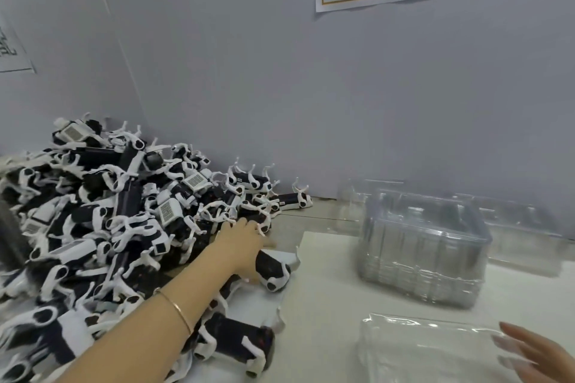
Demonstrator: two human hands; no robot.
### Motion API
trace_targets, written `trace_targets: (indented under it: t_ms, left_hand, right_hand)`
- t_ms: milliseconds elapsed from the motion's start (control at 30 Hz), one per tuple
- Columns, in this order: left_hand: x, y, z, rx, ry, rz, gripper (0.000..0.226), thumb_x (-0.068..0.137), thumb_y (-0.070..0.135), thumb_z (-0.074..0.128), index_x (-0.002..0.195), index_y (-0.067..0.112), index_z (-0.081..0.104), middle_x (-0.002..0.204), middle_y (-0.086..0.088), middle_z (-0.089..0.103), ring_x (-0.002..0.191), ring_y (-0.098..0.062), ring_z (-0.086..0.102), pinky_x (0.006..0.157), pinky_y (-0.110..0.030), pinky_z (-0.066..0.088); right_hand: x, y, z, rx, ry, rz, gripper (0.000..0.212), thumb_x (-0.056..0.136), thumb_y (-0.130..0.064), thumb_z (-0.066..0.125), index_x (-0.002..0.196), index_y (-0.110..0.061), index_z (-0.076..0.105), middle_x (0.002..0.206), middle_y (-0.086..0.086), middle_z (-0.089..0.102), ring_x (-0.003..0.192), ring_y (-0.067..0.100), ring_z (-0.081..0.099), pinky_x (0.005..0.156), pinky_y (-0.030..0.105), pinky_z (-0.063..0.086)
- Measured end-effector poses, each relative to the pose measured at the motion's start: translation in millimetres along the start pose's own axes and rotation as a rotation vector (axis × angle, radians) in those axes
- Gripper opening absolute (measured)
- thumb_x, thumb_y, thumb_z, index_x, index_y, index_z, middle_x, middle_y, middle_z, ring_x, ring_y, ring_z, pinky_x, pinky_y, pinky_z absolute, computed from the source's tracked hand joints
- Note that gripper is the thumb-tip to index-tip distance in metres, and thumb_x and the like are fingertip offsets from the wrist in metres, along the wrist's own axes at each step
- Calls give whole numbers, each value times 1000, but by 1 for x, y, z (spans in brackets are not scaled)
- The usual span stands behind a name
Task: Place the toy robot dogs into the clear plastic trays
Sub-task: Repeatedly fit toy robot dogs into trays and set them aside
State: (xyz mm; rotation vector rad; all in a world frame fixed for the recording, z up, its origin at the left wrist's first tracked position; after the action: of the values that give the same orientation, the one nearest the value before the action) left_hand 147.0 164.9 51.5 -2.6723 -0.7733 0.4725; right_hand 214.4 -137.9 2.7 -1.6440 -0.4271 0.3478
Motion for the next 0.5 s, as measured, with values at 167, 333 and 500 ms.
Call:
trace_targets:
  t_ms: [167, 333, 500]
  left_hand:
    - [0, 2, 0, -18, 129, -14, 61, 73, 66, 65, 128, 44, 55, 125, 6, 56, 121, -22, 46, 101, -46, 32]
    - [-41, -4, -38, -1263, 461, -155, 61, 73, 74, 53, 120, 36, 63, 102, 12, 69, 102, -18, 64, 87, -33, 45]
    - [-84, 70, -70, -2361, -46, 387, 67, 78, 66, 57, 122, 16, 67, 122, -15, 67, 102, -38, 69, 79, -42, 57]
  right_hand:
    - [20, 40, -141, -140, -118, -132, 49, 81, 33, 44, 94, -10, 64, 79, 0, 73, 68, -1, 69, 63, 8, 51]
    - [24, 18, -179, -98, 101, -159, 60, 74, 34, 52, 110, -14, 61, 96, -20, 71, 86, -5, 66, 68, 10, 51]
    - [-14, -53, -146, 16, 165, -498, 43, 74, 5, 65, 101, -28, 69, 101, -12, 71, 89, 5, 66, 73, 15, 52]
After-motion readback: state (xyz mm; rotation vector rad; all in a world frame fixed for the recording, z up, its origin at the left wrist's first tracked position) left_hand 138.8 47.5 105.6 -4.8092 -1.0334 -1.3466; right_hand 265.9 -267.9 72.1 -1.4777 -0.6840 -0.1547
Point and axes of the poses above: each hand's wrist, its own x-axis towards the middle knuckle, its own z-axis out of the palm, y = z × x, the point moved 4 cm from there along x, towards the middle knuckle
